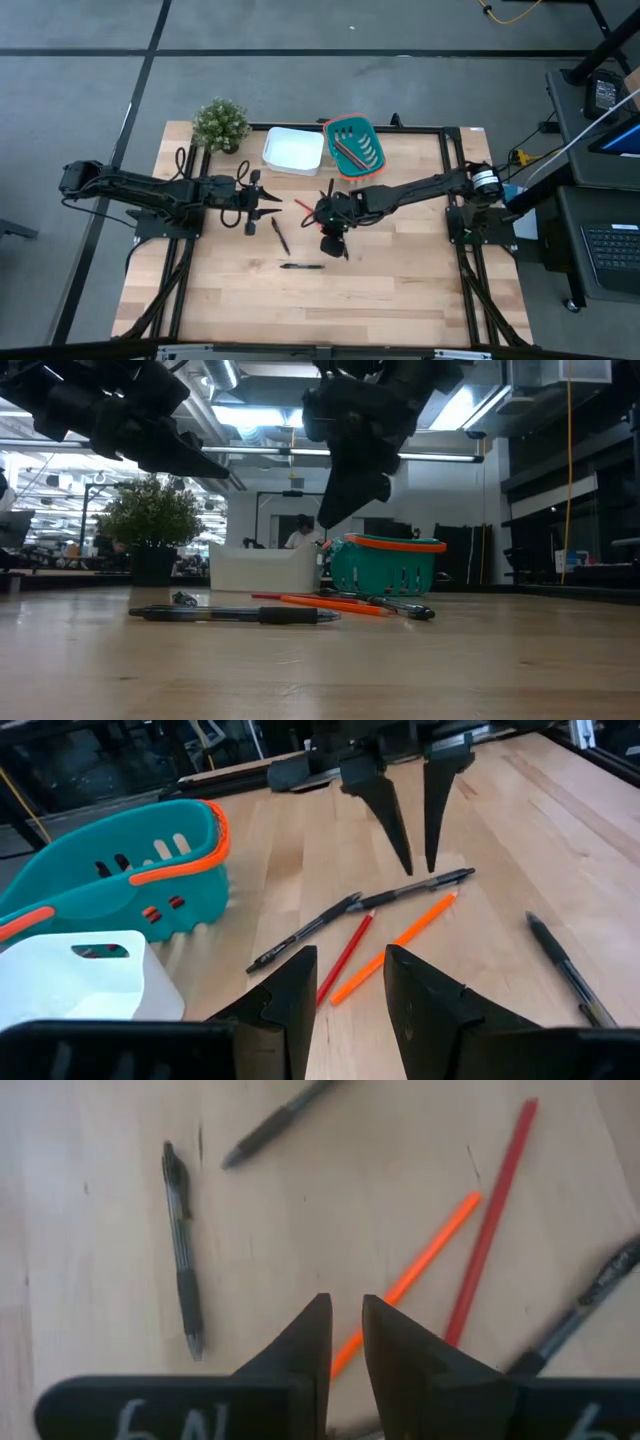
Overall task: Sort pens & pencils
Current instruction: Put the orange pencil into the dark green bin
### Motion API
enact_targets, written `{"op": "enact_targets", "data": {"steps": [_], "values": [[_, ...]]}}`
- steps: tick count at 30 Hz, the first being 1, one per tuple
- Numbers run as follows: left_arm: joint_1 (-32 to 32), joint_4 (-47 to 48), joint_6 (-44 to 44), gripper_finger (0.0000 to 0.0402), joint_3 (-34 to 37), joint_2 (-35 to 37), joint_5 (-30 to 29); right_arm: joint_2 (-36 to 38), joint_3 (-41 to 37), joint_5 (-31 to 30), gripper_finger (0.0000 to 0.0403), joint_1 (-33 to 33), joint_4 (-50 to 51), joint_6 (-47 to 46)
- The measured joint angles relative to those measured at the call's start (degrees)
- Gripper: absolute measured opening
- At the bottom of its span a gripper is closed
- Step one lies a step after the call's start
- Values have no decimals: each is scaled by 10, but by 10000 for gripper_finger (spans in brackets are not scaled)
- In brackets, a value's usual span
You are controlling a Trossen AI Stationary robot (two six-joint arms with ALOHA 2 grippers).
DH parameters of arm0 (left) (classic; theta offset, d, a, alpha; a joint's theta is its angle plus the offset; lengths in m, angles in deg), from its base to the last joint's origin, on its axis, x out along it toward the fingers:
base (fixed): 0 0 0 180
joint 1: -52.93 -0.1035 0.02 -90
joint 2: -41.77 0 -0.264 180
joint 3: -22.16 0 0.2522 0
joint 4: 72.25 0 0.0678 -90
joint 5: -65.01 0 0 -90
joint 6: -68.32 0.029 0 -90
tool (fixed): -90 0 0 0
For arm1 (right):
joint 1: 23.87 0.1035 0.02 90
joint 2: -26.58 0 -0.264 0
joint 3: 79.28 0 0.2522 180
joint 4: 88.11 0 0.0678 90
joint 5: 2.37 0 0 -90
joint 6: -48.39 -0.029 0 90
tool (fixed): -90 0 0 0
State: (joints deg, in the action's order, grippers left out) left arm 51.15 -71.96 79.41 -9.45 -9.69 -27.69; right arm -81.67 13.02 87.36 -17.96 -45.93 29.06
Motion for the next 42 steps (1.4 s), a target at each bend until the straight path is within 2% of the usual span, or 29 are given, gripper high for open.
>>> {"op": "enact_targets", "data": {"steps": [6, 18, 34, 38, 42], "values": [[0, 2, 0, 112, 0, 0, 0, -28, 0, 0, 73, -7, -9, -1], [-1, 6, 1, 112, 0, 0, 0, -53, 0, 14, 141, -24, -5, -47], [-1, 8, 11, 112, 0, 0, 0, -64, 0, 17, 174, -23, -13, -101], [-1, 8, 12, 112, 0, 0, 0, -87, 28, 33, 174, -23, 10, -80], [-1, 8, 12, 112, 0, 0, 0, -123, 95, 30, 174, -23, 106, -54]]}}
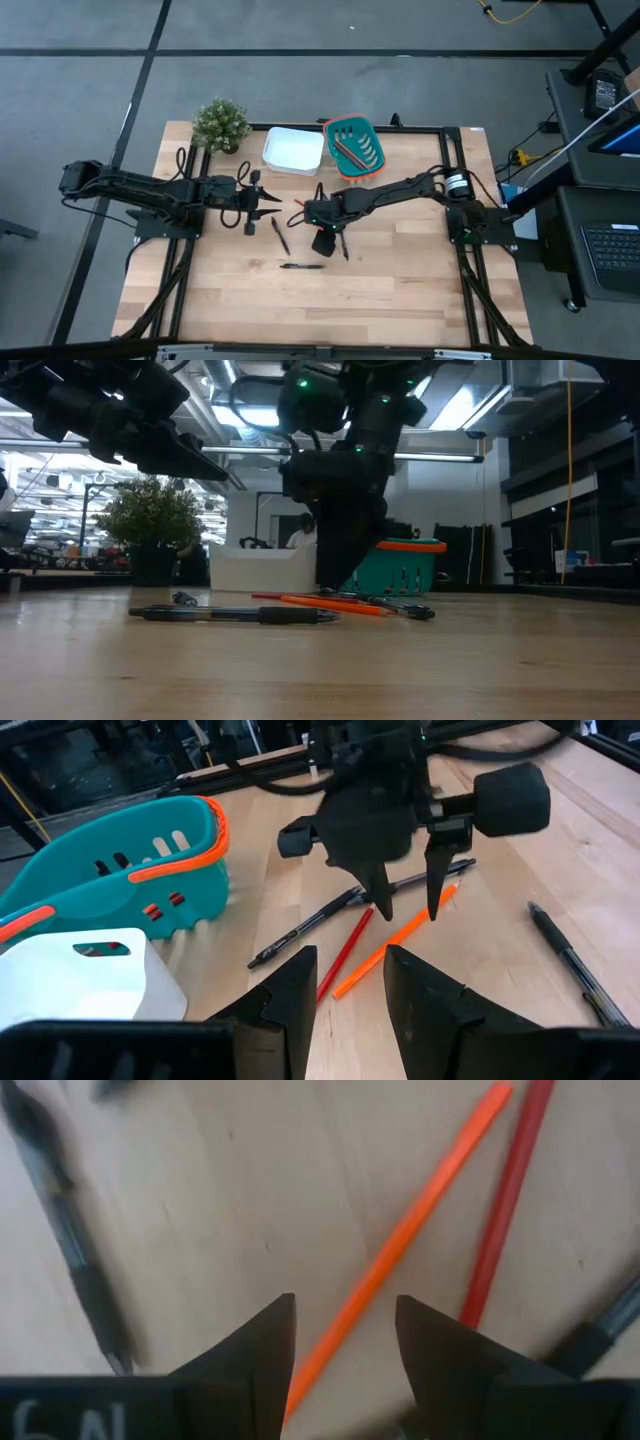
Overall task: Sort pens & pencils
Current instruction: Put the orange pencil into the dark green bin
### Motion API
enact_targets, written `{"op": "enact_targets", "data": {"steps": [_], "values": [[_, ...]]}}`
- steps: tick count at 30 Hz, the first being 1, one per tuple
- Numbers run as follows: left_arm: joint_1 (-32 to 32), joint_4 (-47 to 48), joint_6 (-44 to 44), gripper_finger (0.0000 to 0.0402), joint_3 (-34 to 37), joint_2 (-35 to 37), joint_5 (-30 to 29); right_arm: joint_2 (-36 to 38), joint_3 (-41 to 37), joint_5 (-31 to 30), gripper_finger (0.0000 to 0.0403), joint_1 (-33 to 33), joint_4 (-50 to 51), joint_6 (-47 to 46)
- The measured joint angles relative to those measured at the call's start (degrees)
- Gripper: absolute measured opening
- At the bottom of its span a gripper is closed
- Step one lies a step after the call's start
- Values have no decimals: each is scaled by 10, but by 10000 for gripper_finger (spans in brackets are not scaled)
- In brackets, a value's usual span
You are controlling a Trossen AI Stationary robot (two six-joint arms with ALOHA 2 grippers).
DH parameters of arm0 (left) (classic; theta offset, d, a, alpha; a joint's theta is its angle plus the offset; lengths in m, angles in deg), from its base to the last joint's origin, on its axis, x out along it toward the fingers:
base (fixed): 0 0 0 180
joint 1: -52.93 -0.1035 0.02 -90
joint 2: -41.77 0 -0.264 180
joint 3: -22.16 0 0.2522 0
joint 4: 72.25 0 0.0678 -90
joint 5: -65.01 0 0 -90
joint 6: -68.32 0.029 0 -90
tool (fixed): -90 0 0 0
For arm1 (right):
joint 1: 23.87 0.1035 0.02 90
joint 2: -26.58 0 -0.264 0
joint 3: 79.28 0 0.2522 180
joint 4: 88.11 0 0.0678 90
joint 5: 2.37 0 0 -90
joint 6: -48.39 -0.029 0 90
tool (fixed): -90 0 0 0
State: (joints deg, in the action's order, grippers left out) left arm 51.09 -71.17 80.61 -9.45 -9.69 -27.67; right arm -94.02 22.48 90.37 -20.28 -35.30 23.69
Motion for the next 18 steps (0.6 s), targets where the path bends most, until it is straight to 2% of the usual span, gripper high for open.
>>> {"op": "enact_targets", "data": {"steps": [4, 7, 18], "values": [[0, 2, 0, 112, 0, 0, 0, -42, 64, 0, 174, 0, 81, 11], [0, 3, 0, 112, 0, 0, 0, -62, 89, 0, 174, 0, 87, 17], [0, 7, 2, 112, 0, 0, 0, -73, 98, -1, 174, 0, 88, 3]]}}
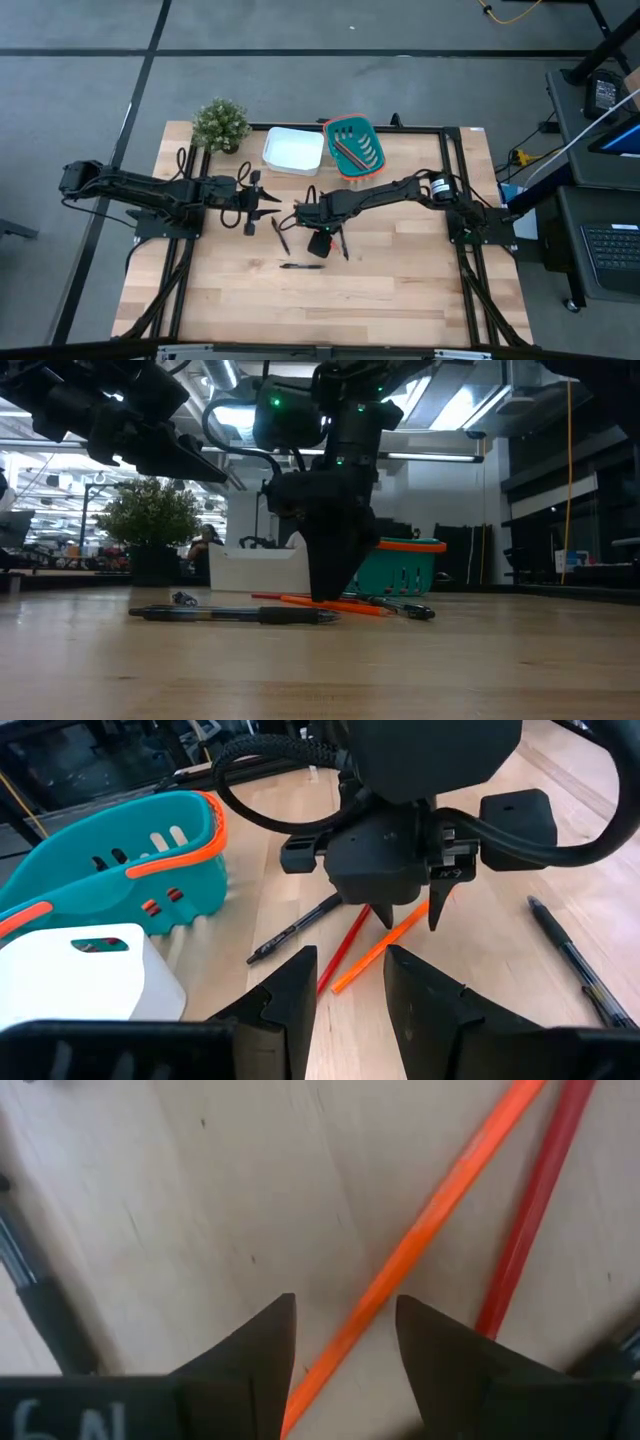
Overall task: Sort pens & pencils
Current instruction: Put the orange pencil into the dark green bin
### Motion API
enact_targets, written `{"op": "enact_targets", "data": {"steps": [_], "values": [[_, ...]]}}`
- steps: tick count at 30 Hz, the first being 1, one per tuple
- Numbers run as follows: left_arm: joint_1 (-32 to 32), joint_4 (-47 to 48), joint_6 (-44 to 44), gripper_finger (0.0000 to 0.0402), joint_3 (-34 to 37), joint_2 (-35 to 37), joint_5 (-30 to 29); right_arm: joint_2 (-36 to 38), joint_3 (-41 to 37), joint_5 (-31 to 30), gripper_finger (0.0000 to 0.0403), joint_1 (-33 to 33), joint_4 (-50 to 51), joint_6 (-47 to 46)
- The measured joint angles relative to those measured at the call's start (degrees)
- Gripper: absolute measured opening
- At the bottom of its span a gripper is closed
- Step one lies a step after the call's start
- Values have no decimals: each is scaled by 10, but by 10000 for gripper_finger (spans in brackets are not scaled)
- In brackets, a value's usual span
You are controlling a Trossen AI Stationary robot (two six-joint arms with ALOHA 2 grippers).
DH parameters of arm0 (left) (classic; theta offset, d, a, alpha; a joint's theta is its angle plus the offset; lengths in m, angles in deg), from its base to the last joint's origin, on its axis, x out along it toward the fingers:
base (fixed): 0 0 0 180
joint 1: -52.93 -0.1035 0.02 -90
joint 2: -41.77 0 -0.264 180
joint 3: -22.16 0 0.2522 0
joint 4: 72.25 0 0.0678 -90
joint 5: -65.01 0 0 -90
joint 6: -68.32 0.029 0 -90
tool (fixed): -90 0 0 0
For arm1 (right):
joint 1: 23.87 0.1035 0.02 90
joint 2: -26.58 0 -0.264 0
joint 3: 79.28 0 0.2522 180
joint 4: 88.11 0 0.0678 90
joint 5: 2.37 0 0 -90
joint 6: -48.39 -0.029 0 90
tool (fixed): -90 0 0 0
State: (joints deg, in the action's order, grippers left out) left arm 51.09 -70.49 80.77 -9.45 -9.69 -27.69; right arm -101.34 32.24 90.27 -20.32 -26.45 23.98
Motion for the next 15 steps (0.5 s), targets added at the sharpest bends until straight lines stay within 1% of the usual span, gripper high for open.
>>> {"op": "enact_targets", "data": {"steps": [11, 15], "values": [[0, 0, 0, 112, 0, 0, 0, -12, -14, -11, 174, -7, -11, 6], [0, 0, 0, 112, 0, 0, 0, -14, -14, -12, 156, -8, -11, 9]]}}
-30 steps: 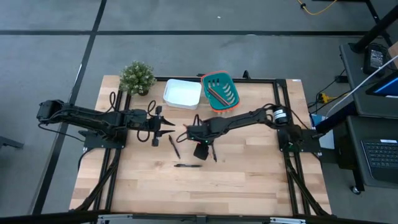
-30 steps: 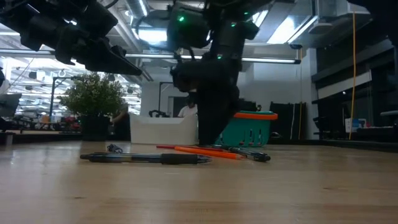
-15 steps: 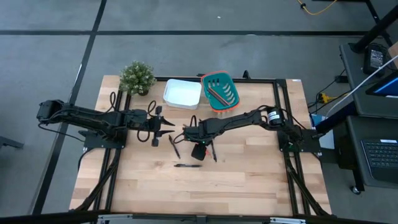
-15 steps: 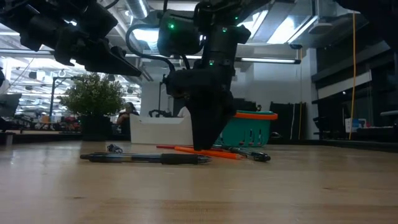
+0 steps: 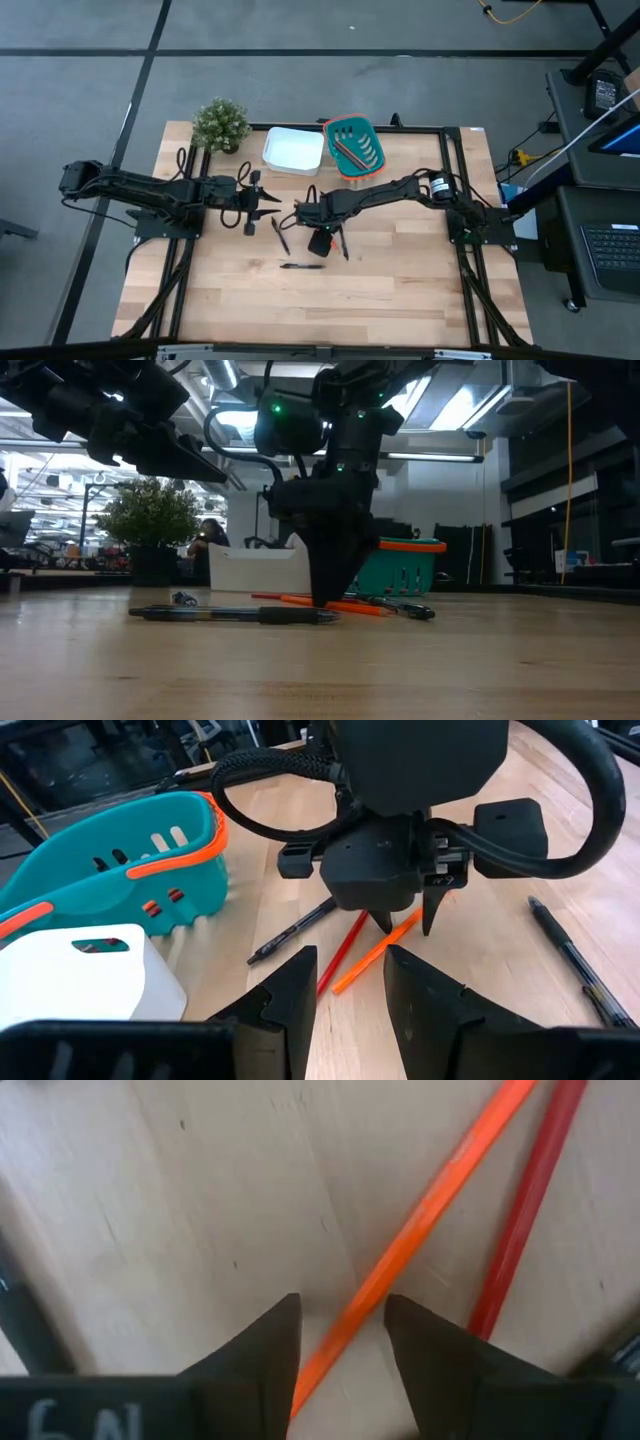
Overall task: Sort pens & pencils
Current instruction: Put the orange pencil into the dark green bin
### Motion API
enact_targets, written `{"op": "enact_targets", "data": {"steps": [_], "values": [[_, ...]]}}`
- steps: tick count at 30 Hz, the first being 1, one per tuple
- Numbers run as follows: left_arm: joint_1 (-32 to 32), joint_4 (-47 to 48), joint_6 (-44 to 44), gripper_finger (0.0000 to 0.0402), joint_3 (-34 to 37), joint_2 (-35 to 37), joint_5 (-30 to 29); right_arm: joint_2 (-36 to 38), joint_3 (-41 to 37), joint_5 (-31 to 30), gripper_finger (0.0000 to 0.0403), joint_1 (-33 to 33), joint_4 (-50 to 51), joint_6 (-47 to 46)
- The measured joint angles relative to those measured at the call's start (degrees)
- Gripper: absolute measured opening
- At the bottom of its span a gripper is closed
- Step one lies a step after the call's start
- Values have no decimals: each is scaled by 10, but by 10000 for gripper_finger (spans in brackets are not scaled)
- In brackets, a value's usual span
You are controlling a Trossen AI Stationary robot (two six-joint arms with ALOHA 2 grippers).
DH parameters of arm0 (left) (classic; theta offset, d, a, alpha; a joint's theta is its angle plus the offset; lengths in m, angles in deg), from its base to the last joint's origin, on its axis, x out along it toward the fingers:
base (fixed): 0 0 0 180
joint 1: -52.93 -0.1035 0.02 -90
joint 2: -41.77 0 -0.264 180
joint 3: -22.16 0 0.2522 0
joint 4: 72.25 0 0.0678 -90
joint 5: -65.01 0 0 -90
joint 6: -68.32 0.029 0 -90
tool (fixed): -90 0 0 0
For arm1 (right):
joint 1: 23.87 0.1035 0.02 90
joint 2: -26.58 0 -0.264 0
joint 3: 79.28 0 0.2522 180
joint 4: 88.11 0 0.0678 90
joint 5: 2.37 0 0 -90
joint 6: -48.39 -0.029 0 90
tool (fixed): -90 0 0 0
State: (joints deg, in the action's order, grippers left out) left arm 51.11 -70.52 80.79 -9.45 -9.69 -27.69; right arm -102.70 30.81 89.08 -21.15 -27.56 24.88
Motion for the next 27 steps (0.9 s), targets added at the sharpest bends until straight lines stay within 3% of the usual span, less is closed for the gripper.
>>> {"op": "enact_targets", "data": {"steps": [10, 27], "values": [[0, 0, 0, 112, 0, 0, 0, -1, -1, 23, 44, -9, 11, 14], [0, 0, 0, 112, 0, 0, 0, -1, -2, 41, 31, -14, 14, 30]]}}
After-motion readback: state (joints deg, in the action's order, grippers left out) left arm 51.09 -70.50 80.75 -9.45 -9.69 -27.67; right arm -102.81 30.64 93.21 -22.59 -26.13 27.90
